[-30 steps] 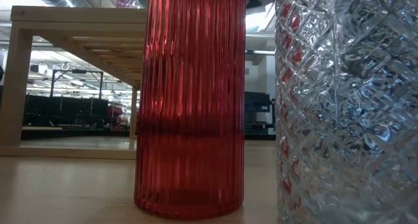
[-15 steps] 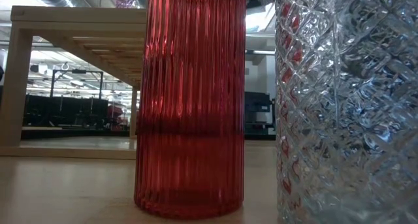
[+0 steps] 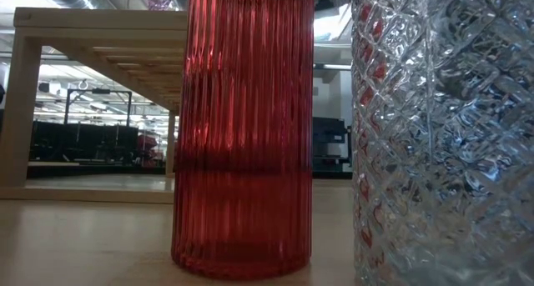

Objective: Sort vases onto shelf
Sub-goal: Put the pink vase on the shelf aligned with the other pink vase, then put the transparent vase on the shelf

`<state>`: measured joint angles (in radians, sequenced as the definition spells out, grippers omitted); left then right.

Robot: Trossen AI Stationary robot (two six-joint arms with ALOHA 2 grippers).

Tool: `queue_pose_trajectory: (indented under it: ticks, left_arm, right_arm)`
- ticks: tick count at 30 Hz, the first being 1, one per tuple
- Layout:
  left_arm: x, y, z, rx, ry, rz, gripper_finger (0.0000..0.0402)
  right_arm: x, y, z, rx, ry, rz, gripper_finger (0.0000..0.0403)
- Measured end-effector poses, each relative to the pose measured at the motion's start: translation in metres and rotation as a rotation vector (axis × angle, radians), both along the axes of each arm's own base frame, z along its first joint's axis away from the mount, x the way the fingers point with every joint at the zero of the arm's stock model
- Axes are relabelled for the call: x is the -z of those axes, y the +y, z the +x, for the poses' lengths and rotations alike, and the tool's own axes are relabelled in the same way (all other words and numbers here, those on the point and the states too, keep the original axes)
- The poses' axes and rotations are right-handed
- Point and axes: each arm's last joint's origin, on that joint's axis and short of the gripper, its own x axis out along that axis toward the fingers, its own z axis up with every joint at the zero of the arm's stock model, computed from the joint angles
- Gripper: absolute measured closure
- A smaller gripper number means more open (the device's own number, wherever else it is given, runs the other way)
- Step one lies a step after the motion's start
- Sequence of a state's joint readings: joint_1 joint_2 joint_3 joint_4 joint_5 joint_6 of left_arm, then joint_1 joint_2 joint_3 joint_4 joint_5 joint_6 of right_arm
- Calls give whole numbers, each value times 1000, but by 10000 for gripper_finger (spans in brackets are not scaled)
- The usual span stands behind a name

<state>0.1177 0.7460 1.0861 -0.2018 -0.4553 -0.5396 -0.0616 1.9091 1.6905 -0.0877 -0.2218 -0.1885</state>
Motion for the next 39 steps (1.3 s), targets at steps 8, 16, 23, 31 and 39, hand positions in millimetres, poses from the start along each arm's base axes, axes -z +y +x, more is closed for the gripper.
queue_pose_trajectory:
  ticks: [8, 16, 23, 31, 39]
  left_arm:
    - [0, 0, 0, 0, 0, 0, 127]
    - [0, 0, 0, 0, 0, 0, 127]
    - [0, 0, 0, 0, 0, 0, 127]
    - [0, 0, 0, 0, 0, 0, 127]
    - [0, 0, 0, 0, 0, 0, 127]
  right_arm:
    - [1, -6, 0, 8, 3, 2, 327]
    - [2, -6, 0, 41, 14, -9, 320]
    - [3, -11, 1, 81, 3, -30, 254]
    - [2, -11, 1, 68, -7, -18, 179]
    - [-44, -11, -13, 73, -114, -30, 157]
